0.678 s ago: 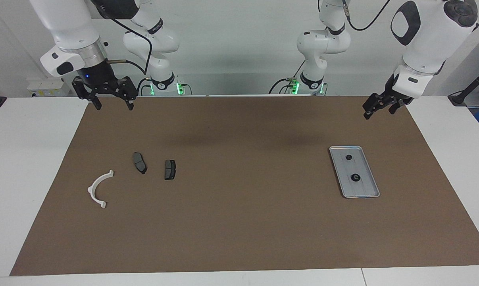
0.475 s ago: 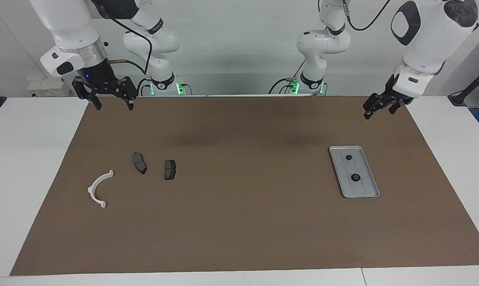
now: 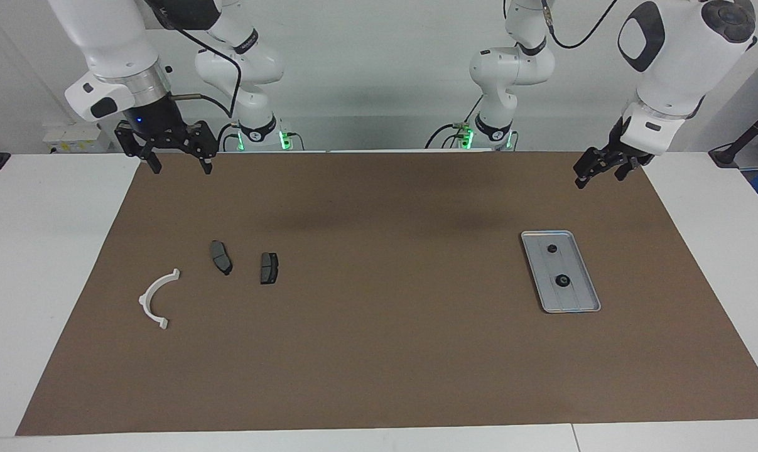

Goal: Place bearing gear from tray to pile
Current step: 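Reach into the silver tray and grasp the black bearing with the left gripper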

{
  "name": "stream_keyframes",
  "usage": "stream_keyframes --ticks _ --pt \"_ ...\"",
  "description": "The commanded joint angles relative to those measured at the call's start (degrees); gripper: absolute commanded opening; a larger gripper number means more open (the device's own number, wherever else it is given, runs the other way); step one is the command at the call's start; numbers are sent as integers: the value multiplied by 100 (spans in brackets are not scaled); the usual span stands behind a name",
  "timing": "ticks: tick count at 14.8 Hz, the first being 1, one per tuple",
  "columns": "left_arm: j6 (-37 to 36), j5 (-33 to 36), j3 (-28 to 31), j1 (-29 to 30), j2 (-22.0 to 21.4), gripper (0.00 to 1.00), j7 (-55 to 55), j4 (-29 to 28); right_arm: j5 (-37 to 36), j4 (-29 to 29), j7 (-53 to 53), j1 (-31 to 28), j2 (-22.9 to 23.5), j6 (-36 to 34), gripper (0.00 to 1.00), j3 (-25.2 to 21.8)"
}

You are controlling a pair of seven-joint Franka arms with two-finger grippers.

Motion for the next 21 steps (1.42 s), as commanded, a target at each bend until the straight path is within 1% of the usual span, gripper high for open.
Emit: stream_keyframes --ticks 1,2,4,5,8,9,12,15,19,21 --pt "250 -21 108 -29 -88 100 -83 -197 -80 -81 -25 -63 -117 124 100 40" --pt "565 -21 108 -2 -97 100 -83 -373 -80 -72 -25 -71 -117 124 100 40" --pt "875 -21 108 33 69 100 -57 -515 -72 -72 -33 -80 -117 124 100 40" --pt "1111 -21 108 33 261 100 -57 -602 -80 -72 -16 -80 -117 124 100 40" --pt "2121 -21 108 33 648 100 -39 -1077 -71 -54 -33 -98 -125 150 100 40" --pt "2333 -12 108 24 789 100 48 -1173 -63 -54 -33 -98 -134 150 100 32" --pt "2694 -21 108 112 1368 100 374 -1157 -37 -54 -42 -168 -143 141 100 5" --pt "3055 -21 108 165 1808 100 776 -1245 -1 -63 -33 -168 -178 141 100 14" --pt "3459 -65 99 174 2073 100 875 -1324 16 -63 -42 -151 -178 124 100 23" --pt "3653 -65 99 261 2126 100 875 -1437 16 -72 -42 -159 -187 80 100 23"
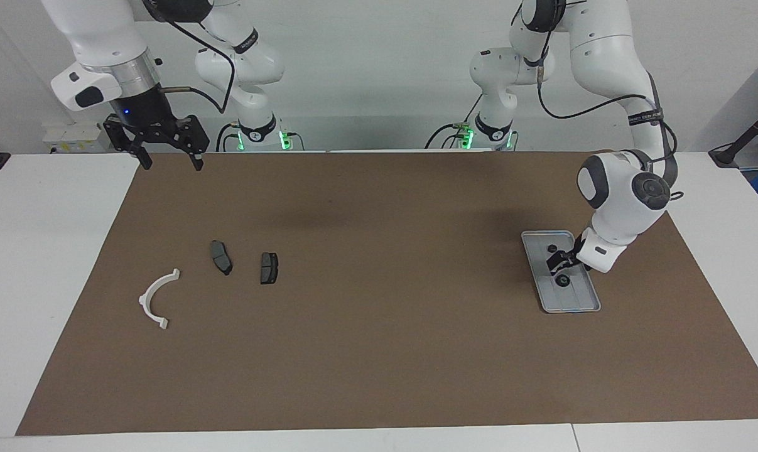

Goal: Place bearing gear from tray to pile
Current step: 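Reach into the silver tray and grasp the black bearing with the left gripper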

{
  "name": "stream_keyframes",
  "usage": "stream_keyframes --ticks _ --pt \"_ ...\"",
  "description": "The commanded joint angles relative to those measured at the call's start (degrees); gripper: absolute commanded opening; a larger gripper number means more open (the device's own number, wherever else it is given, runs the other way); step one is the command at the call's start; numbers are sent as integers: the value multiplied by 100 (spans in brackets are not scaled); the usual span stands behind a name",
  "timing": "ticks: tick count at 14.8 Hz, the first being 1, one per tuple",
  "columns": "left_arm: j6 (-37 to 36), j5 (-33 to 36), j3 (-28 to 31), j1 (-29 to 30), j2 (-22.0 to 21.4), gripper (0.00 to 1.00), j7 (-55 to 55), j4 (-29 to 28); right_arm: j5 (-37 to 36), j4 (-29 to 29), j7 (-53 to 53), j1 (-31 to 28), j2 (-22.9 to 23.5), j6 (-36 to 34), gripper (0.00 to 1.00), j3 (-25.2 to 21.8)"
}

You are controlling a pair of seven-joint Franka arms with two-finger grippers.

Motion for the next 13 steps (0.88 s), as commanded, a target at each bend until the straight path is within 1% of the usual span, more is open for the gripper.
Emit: stream_keyframes --ticks 1,2,3,6,8,10,13 --pt "320 -74 -13 110 -17 99 124 -226 7 -93 -42 -30 -102 43 100 19" --pt "337 -74 -13 111 -8 94 115 -226 7 -102 -33 -21 -102 44 100 19" --pt "364 -74 -13 111 9 92 115 -226 7 -111 -33 -21 -102 44 100 19" --pt "513 -83 -13 76 97 91 89 -226 7 -111 -51 -21 -102 79 100 19" --pt "522 -179 -13 58 115 86 71 -226 7 -102 -51 -3 -102 88 100 28" --pt "618 -311 -13 40 123 86 54 -226 7 -102 -51 -3 -102 88 100 28" --pt "663 -311 -13 23 132 86 54 -226 16 -154 -33 6 -137 35 100 37"
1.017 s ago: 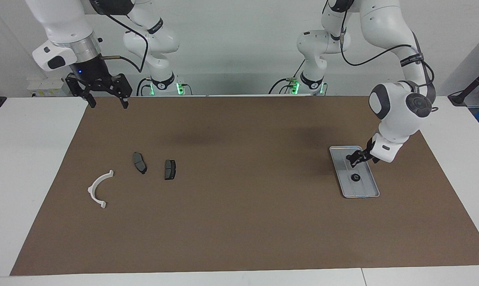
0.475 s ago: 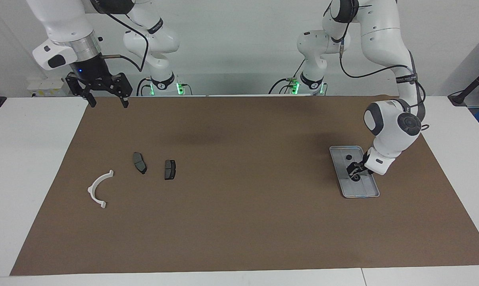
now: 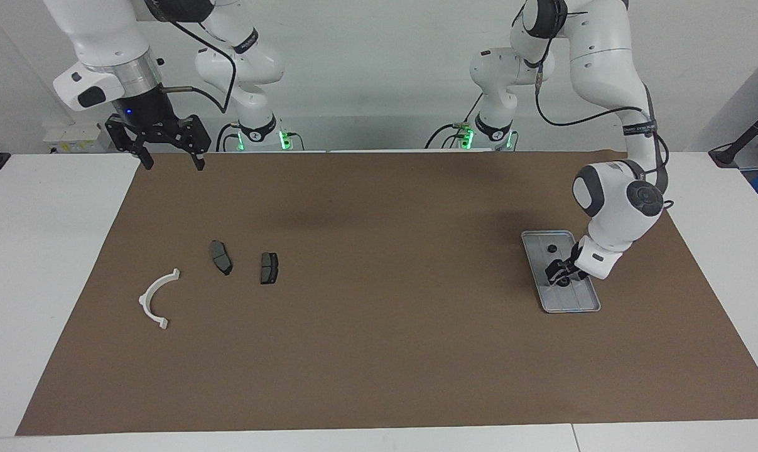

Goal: Place bearing gear from tray to pile
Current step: 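Carry the bearing to the table centre with the left gripper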

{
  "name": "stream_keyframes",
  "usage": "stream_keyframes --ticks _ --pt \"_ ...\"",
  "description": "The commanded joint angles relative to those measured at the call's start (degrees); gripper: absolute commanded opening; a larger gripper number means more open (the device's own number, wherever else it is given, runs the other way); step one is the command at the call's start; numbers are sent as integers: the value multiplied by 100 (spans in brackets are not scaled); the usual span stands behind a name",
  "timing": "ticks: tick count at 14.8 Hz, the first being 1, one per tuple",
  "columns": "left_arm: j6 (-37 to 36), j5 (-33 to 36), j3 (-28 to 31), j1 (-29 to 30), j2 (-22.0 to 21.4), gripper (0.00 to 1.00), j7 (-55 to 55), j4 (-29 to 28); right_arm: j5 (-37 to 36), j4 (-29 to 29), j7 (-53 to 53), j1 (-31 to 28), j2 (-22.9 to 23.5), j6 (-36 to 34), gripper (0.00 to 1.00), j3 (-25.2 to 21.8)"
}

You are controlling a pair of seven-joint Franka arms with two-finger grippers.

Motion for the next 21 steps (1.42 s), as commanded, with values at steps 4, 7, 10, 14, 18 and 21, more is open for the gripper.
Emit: stream_keyframes --ticks 4,7,10,14,18,21 --pt "155 -113 27 -38 -12 59 42 -135 16 -163 -51 2 -172 -18 100 23" --pt "-160 -113 27 -55 -12 17 33 -21 16 -180 -33 11 -181 -18 100 58" --pt "-967 -113 27 -388 93 4 -868 662 25 -355 -42 11 -181 61 100 58" --pt "-1805 -104 35 -1590 454 4 -3317 1850 25 -855 -7 178 -163 657 100 58" --pt "-1034 -104 27 -2752 480 5 -5220 1572 25 -1138 -15 170 -172 861 100 58" --pt "-233 -130 18 -3148 358 5 -5442 817 25 -1138 -16 108 -163 870 100 58"
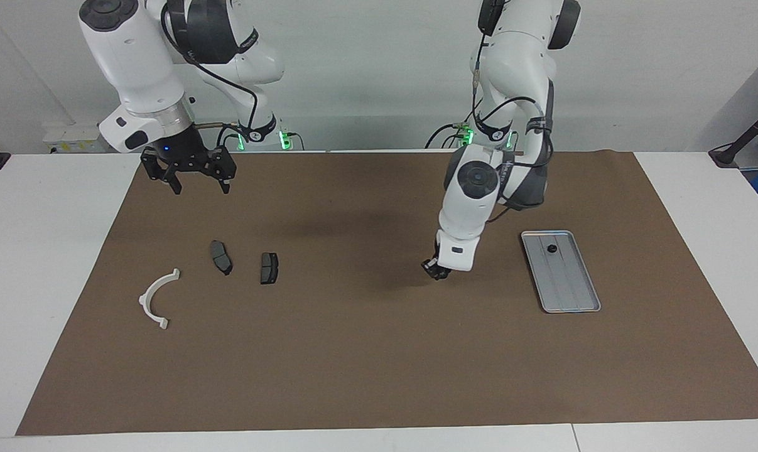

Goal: Place bearing gear from tray to pile
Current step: 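Carry the bearing to the table centre with the left gripper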

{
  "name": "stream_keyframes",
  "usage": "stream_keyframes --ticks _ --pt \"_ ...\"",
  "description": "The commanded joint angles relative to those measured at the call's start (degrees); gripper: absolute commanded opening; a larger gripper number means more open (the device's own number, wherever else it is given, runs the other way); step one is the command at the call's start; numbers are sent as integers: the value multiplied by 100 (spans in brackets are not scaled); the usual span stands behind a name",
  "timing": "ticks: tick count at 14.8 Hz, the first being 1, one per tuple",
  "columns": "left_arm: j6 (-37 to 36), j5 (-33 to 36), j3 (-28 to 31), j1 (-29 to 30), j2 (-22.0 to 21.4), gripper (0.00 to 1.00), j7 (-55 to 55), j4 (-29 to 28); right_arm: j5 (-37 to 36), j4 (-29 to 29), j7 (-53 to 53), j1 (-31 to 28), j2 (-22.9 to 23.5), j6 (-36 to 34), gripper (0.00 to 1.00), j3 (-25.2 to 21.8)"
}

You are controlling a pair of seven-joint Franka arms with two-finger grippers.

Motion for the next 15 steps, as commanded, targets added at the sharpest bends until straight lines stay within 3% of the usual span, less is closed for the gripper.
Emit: stream_keyframes --ticks 1,3,4,5,6,7,11,15 --pt "480 -77 112 -187 -147 5 -74 -581 19 -192 -16 -92 -157 122 100 33" --pt "559 -77 112 -205 -148 6 -92 -679 19 -192 -42 -92 -165 130 100 33" --pt "586 -77 112 -222 -156 15 -144 -688 19 -192 -42 -83 -165 131 100 33" --pt "586 -77 120 -222 -156 39 -153 -688 19 -209 -42 -74 -165 131 100 33" --pt "577 -68 120 -222 -156 88 -153 -688 19 -218 -33 -66 -165 131 100 33" --pt "481 -68 129 -222 -156 100 -153 -653 19 -235 -16 -48 -157 139 100 33" --pt "-185 -24 138 -100 -436 100 48 -809 19 -385 72 -13 -148 306 100 33" --pt "-162 38 129 1039 -1858 100 2301 -2389 -7 -525 781 452 106 727 100 33"
